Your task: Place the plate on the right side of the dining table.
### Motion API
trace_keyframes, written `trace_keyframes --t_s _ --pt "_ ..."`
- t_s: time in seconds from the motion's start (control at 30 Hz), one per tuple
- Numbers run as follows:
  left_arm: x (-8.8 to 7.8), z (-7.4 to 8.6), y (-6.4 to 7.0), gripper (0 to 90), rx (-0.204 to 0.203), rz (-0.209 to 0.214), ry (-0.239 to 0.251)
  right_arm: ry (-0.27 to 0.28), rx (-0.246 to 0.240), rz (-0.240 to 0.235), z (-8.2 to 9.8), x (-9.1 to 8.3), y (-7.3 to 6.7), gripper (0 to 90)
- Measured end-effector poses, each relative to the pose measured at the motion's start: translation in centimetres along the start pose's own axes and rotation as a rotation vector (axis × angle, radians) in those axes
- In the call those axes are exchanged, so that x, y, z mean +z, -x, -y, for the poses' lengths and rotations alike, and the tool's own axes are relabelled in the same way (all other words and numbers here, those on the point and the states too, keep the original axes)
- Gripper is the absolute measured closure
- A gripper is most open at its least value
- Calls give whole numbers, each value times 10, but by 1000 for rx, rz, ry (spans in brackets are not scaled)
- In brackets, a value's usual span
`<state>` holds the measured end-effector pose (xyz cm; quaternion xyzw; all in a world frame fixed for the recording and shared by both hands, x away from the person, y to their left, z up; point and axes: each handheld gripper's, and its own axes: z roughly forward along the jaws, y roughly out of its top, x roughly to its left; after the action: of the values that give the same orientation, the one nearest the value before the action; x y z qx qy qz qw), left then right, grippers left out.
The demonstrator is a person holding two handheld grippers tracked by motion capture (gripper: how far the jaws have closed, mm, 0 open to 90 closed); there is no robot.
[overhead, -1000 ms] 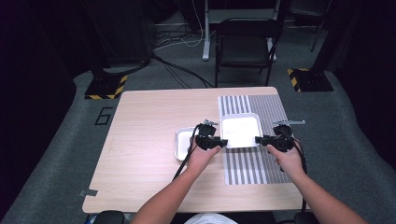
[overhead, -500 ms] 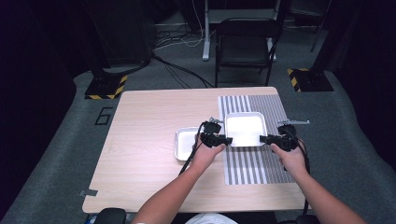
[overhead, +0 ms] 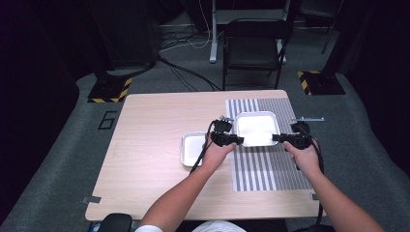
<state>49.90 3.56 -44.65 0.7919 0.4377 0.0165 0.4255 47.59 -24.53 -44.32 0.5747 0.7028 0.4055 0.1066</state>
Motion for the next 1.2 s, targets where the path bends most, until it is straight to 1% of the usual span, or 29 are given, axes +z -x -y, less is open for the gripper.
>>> trace_keyframes --t_s 0.03,0.1,0.13,0.23,0.33,0.43,0.47,0.5,0.57,0.63,0.7,1.03,1.07,1.2 --pt "2 -1 0 641 -4 0 1 -3 3 6 0 1 2 661" --pt "3 -2 0 641 -1 -3 3 -5 7 11 0 2 3 661" --pt "4 -2 0 641 -7 -1 1 -7 12 11 -1 3 4 662" --pt "7 -2 0 641 3 -2 -4 1 15 21 -1 4 7 665" --pt "11 -3 2 641 11 -9 1 5 13 25 -2 4 9 666" --pt "14 -3 3 641 6 -7 4 -1 21 38 -2 5 10 665" --pt "15 -3 3 641 8 -5 -4 -1 14 38 -2 5 11 665" --pt "17 -3 3 641 5 -5 -1 -2 19 43 -1 5 12 665" --pt "19 -3 4 641 5 -1 -9 -3 15 47 -1 4 14 666" --pt "21 -3 5 641 8 2 -10 -1 15 55 -1 4 15 666" --pt "23 -3 6 641 7 4 -8 7 4 61 -1 3 18 666" --pt "33 -3 8 647 8 19 -16 -2 14 76 3 5 26 664" --pt "34 -3 8 647 6 20 -11 2 6 77 4 5 27 664" --pt "38 -3 9 649 6 21 -14 4 2 91 5 6 29 664"
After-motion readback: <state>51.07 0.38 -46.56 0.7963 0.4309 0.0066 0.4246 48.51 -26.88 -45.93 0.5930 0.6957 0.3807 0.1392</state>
